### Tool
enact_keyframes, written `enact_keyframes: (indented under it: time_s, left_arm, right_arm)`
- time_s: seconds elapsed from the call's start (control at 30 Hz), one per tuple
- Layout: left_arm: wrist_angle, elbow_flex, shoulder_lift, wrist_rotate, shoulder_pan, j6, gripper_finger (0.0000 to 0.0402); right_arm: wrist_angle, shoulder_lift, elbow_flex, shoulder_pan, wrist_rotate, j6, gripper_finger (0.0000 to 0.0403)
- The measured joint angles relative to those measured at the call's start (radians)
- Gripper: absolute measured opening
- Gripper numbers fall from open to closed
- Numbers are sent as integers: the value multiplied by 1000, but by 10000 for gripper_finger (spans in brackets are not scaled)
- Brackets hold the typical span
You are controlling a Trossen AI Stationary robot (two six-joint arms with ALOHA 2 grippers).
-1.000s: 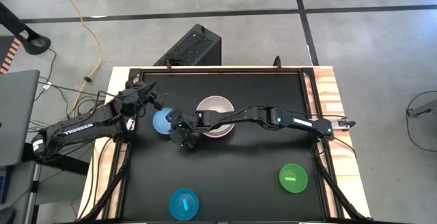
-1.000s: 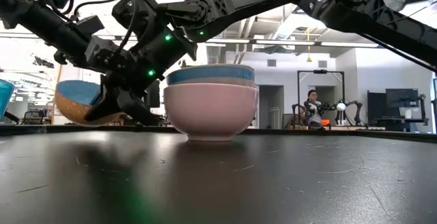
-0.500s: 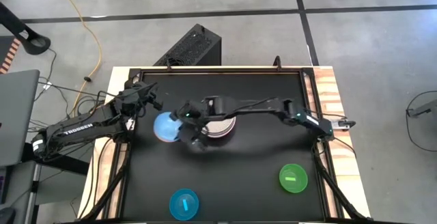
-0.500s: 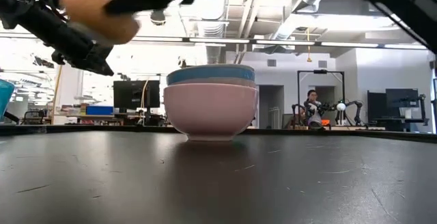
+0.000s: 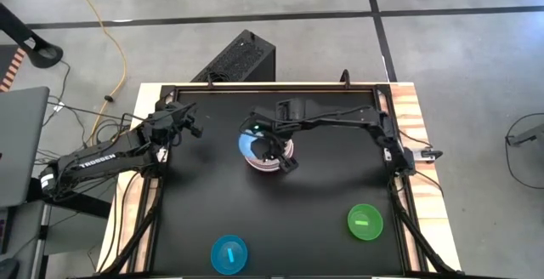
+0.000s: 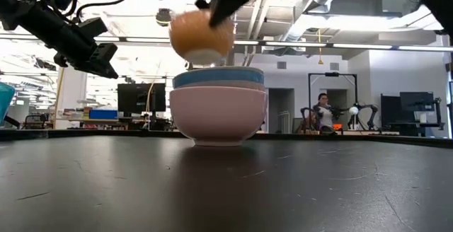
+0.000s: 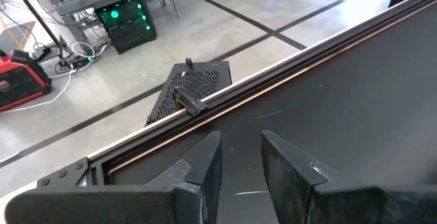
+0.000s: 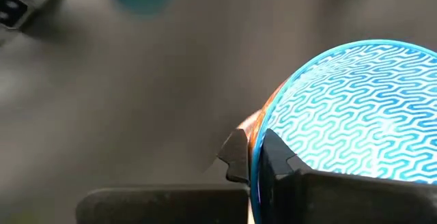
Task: Nest bowls inside each other
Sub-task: Stack the light blue bowl on top of the white bowl
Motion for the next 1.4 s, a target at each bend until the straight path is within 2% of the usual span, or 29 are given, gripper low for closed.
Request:
enact_keyframes:
  time_s: [0.17,0.33,0.5,0.7,0.83,1.0,1.2,1.4]
  left_arm:
    - [-6,0,0,0,0,0,94]
    - [-15,0,2,-1,0,0,94]
    - [-13,0,2,-1,0,-2,94]
    - [-13,0,2,-2,0,-9,94]
    - [-13,0,2,-2,0,-11,94]
    - [-13,0,2,-1,0,-16,94]
    - [-14,0,3,0,0,-16,94]
    - [-13,0,3,21,0,-19,94]
  right_arm:
    - [167,-89,-240,-48,102,27,5]
    - [333,-187,-441,-83,107,77,5]
    - [485,-247,-578,-80,104,101,5]
    - [519,-255,-609,-46,115,113,5]
    - [507,-256,-609,-6,193,114,5]
    - [487,-285,-608,17,217,148,5]
    - [415,-320,-608,30,316,214,5]
    - [378,-331,-609,5,315,268,5]
